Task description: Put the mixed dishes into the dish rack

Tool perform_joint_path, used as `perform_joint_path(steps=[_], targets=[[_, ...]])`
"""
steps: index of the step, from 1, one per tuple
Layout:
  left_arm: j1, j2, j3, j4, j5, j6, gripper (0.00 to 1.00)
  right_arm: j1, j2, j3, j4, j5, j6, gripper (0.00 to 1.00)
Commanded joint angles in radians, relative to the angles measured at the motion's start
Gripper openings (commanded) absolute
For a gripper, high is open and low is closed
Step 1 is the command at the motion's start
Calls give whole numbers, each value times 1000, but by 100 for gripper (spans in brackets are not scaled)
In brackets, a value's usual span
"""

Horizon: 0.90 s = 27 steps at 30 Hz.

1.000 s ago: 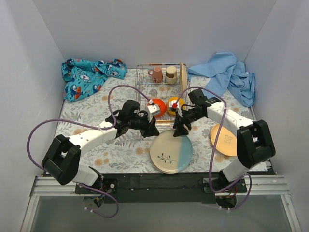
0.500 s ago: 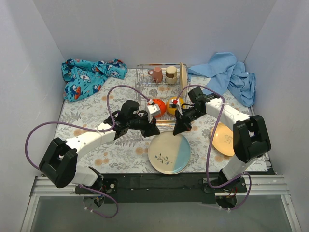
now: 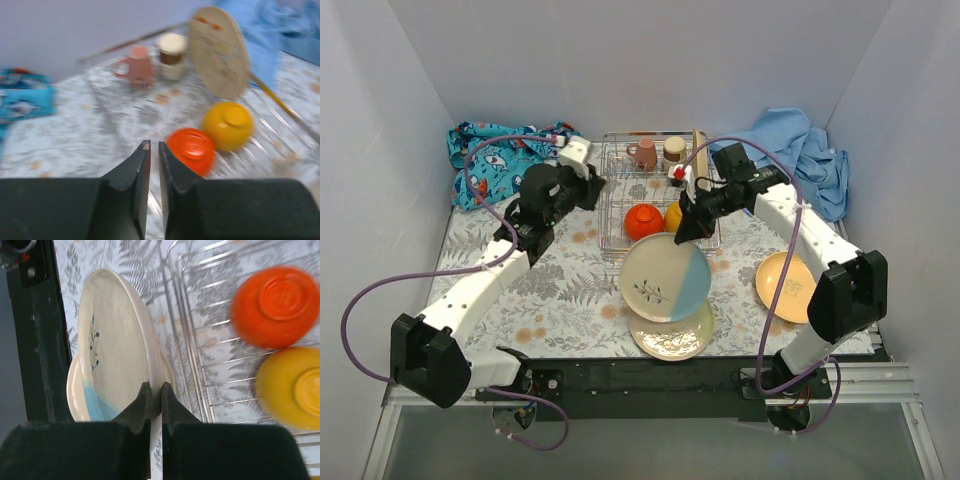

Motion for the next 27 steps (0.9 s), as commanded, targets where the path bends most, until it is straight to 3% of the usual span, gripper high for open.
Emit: perform_joint_path(steps=[1,6,13,14,18,24,27], targets=[[57,-34,3,96,-323,0,0,1,-78,201,-13,-78,205,1],[100,-20,-45,38,-337,-97,0,1,-33,427,99,95,404,1],[120,5,-94,-58,-246,-207,0,40,-56,395,474,534,644,1],[120,-5,-108,-62,-237,-210,0,59,-64,383,511,592,641,1],[120,-3,-138,-80,-234,-229,0,188,-76,305,721,1103,581,1],[120,-2,-178,-91,-190,-250,0,346,0,289,971,1586,451,1],[120,-6,-192,-95,-180,-266,0,369,66,364,987,1711,448,1]])
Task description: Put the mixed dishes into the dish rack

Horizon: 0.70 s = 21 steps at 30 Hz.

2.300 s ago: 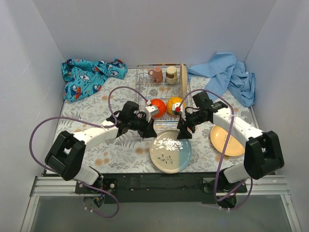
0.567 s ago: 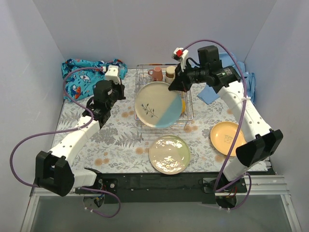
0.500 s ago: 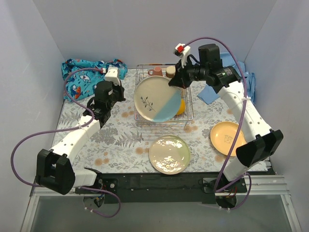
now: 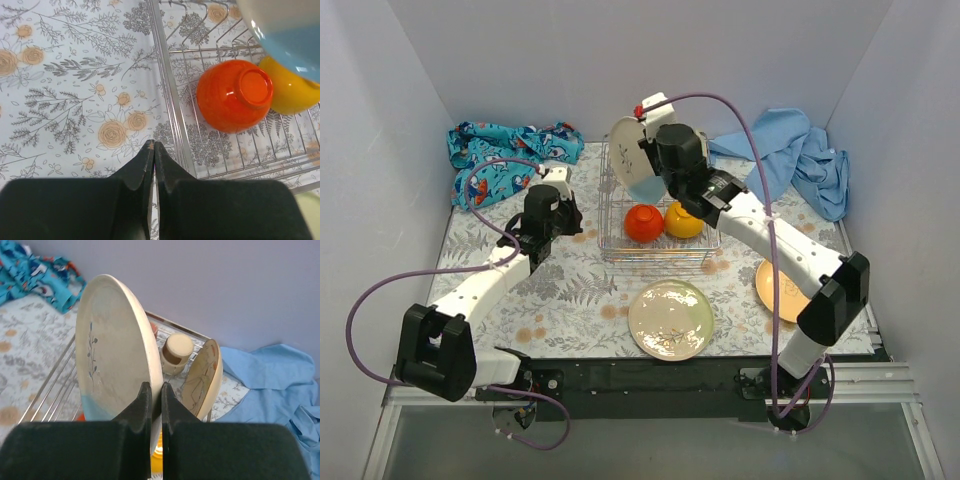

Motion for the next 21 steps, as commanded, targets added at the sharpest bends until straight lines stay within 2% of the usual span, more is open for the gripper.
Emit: perform_joint_path(steps=[1,9,21], targets=[[1,-35,-25,-11,61,-31,0,24,46,139,347,388,-38,1],[0,-72,-67,-18,83,-58,0,34,207,276,378,596,-101,1],[-25,-119,-129,-15,73,-72,0,32,278,290,378,618,-130,1]])
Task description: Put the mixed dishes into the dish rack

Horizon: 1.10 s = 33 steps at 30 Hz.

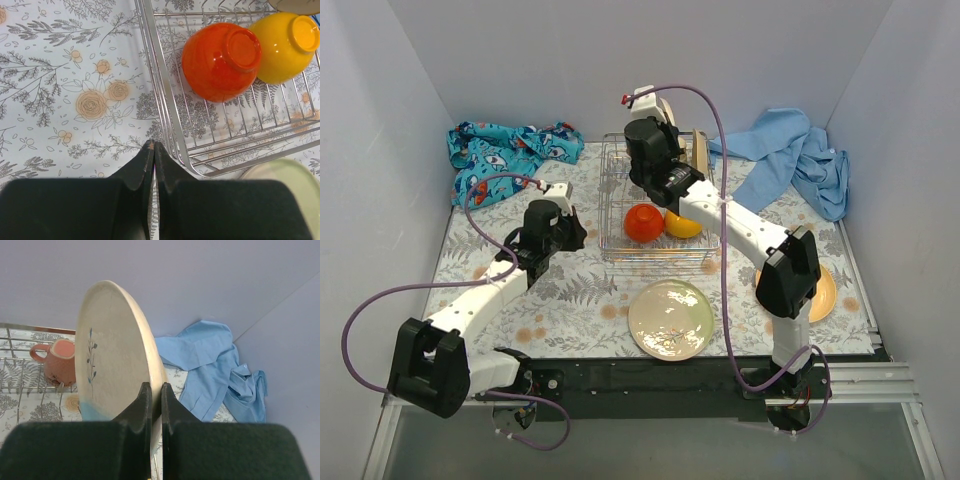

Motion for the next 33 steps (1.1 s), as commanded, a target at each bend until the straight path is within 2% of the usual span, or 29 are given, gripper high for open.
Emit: perform_joint_path(steps=[1,12,33], targets=[[-6,-39,-25,2,5,-15,0,3,2,97,196,75,-8,1],[-6,-44,-37,4,-5,-12,0,-6,83,171,197,120,-32,1],[-6,-41,-51,13,8,-17,0,-26,115,136,197,140,-49,1]])
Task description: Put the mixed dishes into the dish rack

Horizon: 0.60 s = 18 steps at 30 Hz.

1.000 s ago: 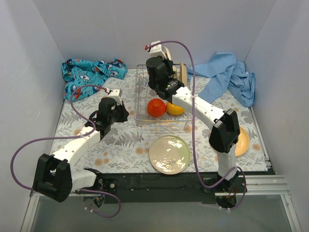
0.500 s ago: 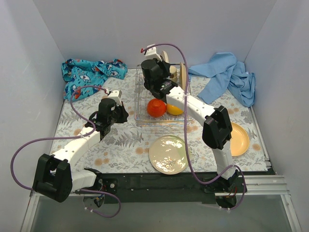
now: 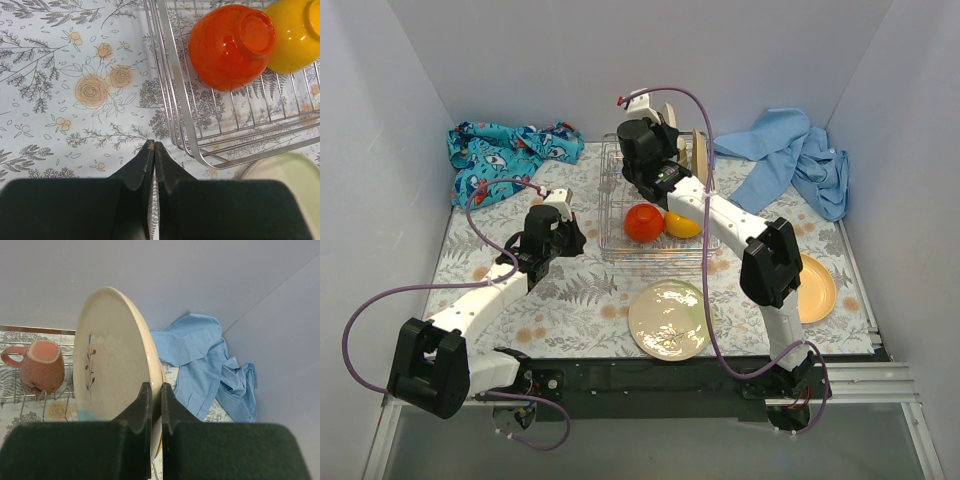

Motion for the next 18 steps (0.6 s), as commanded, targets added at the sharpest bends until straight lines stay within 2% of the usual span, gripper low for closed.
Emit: perform_joint_path(steps=[1,18], targets=[[-3,-32,-6,11,4,-1,0,-5,-13,56,154,62,-3,1],[-3,-20,-23,20,17,-9,0,-8,46,7,90,95,35,1]])
